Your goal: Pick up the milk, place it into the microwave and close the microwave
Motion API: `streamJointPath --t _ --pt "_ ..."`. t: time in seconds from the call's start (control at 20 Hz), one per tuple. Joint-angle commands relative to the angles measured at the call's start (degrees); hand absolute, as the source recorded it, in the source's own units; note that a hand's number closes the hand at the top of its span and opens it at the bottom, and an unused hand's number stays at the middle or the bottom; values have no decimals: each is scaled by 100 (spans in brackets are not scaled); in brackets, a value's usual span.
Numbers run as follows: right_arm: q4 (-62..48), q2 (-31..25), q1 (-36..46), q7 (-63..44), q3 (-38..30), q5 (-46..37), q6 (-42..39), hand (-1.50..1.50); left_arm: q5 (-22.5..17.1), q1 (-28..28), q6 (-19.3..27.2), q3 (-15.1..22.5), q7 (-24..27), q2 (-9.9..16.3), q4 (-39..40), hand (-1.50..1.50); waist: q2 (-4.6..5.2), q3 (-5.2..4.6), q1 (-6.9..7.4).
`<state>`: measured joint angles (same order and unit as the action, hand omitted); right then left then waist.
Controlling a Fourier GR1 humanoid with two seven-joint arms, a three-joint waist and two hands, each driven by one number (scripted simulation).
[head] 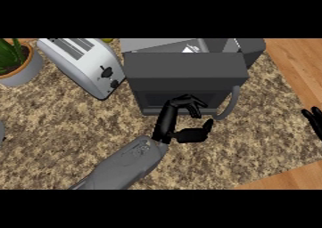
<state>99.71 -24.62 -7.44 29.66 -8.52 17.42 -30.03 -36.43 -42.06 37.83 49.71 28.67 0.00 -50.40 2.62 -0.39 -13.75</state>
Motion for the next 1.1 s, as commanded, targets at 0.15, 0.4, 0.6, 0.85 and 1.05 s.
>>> streamJointPath --t 0.15,0.4,0.6,0.85,1.05 --pt "281 -620 579 3 -622 -419 316 -150 -546 -584 529 -173 -193 -1 302 -150 37 -4 -290" --pt "366 -981 822 95 -875 -935 536 150 -967 -755 689 -484 -19 -1 346 -150 124 -4 -282" --pt "350 -1059 979 51 -911 -1079 652 150 -1230 -746 762 -504 142 -1 312 -150 176 -1 -250" --pt "261 -1122 1203 41 -956 -1124 724 150 -1455 -818 809 -451 287 -1 369 -150 239 9 -238" --pt "186 -1193 1352 -1 -934 -1154 714 150 -1636 -860 829 -401 360 -1 406 -150 265 13 -219"
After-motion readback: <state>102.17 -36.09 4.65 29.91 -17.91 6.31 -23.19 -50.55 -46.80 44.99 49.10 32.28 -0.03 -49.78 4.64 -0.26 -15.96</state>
